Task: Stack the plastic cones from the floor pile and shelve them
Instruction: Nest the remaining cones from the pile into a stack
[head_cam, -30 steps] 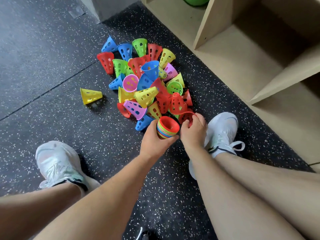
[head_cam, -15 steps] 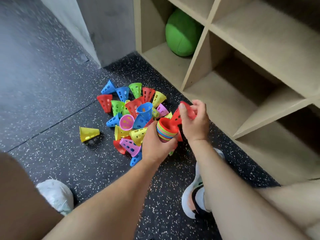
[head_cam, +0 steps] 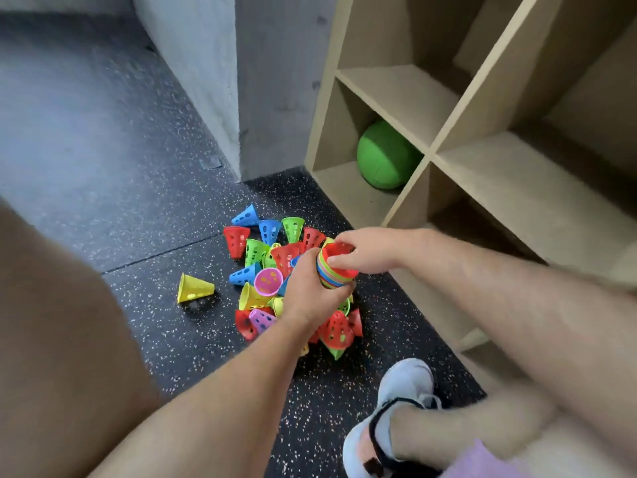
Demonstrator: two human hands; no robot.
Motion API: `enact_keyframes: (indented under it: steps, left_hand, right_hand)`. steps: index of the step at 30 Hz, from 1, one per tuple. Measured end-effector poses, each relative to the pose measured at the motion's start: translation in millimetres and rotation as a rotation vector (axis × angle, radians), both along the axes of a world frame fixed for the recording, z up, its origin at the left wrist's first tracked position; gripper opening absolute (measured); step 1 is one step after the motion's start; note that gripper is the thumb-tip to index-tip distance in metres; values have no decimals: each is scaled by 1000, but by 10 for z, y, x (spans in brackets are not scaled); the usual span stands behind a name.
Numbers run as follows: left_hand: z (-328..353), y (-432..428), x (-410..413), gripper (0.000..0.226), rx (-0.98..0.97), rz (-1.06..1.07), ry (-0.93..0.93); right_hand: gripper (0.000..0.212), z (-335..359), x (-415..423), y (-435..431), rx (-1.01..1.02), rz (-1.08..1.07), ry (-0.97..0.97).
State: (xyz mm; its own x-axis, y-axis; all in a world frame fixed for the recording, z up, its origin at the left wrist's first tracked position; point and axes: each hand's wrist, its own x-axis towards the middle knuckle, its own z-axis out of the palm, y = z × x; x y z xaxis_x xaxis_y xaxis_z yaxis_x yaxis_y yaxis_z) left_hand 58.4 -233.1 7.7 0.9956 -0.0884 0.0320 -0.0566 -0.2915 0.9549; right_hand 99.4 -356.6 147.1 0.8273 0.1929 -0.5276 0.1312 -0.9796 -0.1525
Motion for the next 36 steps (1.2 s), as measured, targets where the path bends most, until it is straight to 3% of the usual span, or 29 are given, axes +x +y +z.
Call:
enact_keyframes:
  steps: [4,11,15,20,26,32,36]
  left_hand:
    - [35,-81,-16,54,-111,57,13]
    - [-132,-202,130,57,-84,67,6]
    - [-184,-173,347,57,-63,83,21]
    - [-268,-144,422,58,-50,162,36]
    - [-506,-57,279,61,-24,300,93]
    - [-575,-167,48,59,13,418,95]
    - [-670,-267,-141,62,5,508,114]
  right_hand:
    - [49,141,114,88,-161,186,-13]
    - [59,-79,443,-250,-147,290,13]
    - [52,-242,652,-407,23,364,-9]
    - [58,-506,897,-491,213,489,-20]
    - [83,-1194,886,-531,430,475,16]
    - [62,-1747,624,-684,758,271,131]
    - [40,-1977,595,-834,697,278,37]
